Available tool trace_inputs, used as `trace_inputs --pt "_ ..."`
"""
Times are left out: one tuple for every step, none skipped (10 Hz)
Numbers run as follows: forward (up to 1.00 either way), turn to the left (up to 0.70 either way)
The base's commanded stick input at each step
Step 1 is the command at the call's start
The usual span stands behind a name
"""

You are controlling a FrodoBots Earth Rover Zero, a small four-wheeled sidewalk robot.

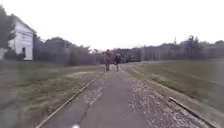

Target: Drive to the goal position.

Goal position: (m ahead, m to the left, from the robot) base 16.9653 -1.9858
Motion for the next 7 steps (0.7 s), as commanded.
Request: trace_inputs --pt "0.45 0.00" --pt "0.45 0.00" --pt "0.45 0.00" --pt "0.45 0.00" --pt "0.45 0.00" --pt "0.45 0.00" --pt "0.45 0.00"
